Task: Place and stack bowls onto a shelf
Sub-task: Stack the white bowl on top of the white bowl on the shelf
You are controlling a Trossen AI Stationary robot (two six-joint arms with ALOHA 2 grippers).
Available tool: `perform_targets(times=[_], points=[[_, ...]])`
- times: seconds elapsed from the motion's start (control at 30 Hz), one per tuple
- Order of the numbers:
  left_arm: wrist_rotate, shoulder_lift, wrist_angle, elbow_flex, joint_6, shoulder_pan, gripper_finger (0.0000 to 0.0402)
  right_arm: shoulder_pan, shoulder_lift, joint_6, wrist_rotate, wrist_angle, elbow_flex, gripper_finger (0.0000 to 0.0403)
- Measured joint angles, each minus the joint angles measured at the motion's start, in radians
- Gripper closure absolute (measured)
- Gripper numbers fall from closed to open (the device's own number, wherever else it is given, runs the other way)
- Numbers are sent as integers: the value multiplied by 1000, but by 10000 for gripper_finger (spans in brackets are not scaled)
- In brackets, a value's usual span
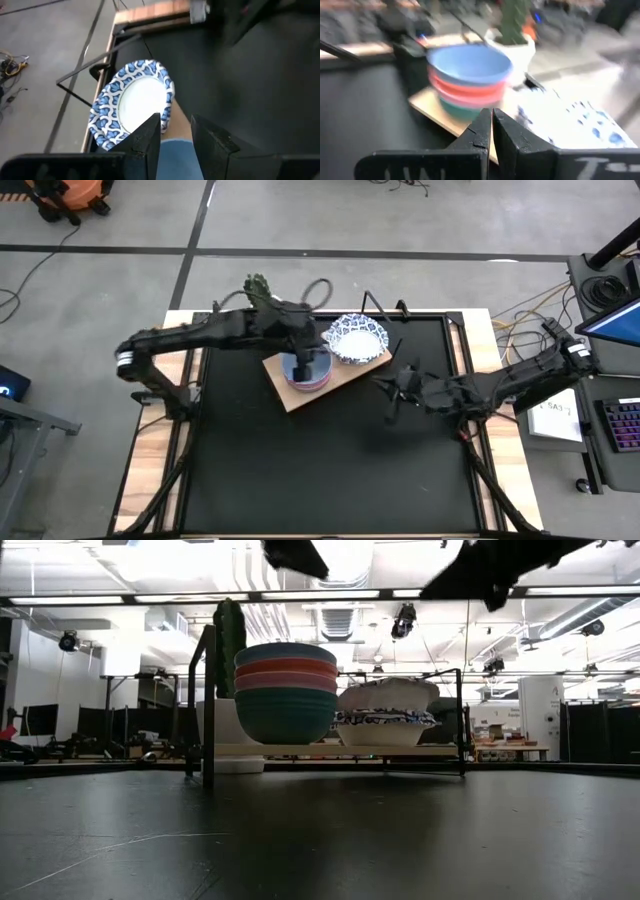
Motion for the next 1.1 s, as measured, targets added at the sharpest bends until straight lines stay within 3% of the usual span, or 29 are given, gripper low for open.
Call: perform_targets(times=[0.2, 0.4, 0.67, 0.97, 1.1], points=[[23, -179, 80, -154, -88, -67, 309, -135, 102, 151, -2, -353, 146, 394], [21, -353, 245, -366, -155, -147, 309, -226, 234, 158, -51, -507, 255, 394], [13, -533, 382, -580, -233, -203, 309, -282, 405, 152, -86, -578, 346, 394], [12, -616, 415, -671, -282, -209, 310, -315, 530, 98, -86, -574, 438, 394], [12, -624, 417, -683, -289, -225, 310, -312, 540, 79, -148, -581, 491, 394]])
